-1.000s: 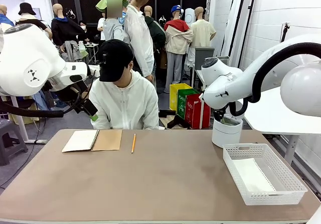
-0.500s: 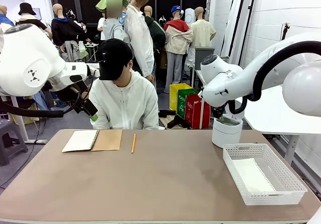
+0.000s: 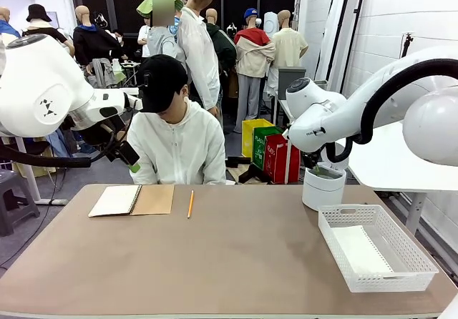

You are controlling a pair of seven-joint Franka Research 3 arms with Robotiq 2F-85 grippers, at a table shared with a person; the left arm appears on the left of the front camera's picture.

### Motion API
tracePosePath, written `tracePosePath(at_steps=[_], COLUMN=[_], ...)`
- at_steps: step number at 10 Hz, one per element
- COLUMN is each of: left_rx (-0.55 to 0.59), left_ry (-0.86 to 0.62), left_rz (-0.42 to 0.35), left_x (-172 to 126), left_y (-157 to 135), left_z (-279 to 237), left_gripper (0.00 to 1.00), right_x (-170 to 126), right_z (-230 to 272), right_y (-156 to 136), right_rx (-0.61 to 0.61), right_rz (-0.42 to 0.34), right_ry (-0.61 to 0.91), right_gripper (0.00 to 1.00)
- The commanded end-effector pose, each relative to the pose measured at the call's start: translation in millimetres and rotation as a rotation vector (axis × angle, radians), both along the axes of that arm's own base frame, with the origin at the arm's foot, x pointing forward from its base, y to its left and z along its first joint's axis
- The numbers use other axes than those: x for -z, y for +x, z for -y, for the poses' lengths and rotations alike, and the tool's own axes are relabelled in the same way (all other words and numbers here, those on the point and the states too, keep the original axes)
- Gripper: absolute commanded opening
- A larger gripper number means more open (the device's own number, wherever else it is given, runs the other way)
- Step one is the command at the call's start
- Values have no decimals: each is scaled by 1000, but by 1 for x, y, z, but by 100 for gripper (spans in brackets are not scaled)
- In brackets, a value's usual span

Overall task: Sort the paper based on its condition.
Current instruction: If a person hands you a paper, place it in the Organizing basket , and if it's crumpled, put it in the Trash can.

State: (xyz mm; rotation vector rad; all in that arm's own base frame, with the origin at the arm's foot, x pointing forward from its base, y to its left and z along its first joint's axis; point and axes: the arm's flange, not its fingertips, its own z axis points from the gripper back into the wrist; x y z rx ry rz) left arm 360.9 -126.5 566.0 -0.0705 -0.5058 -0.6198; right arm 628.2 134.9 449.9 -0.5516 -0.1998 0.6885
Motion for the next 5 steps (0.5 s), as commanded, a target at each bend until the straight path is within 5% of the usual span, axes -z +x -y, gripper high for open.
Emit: tracePosePath(at_steps=[1,5], left_rx=[2,2], left_ry=[-6,-6], left_rz=[1,1], left_x=[-1,-1], left_y=[0,0], left_z=[-1,-1], left_gripper=[100,100], right_x=[1,1], right_z=[1,1], right_y=[0,0], right_rx=[-6,-6], right_rz=[-5,-5], right_ry=[-1,-1], right_gripper=[100,100])
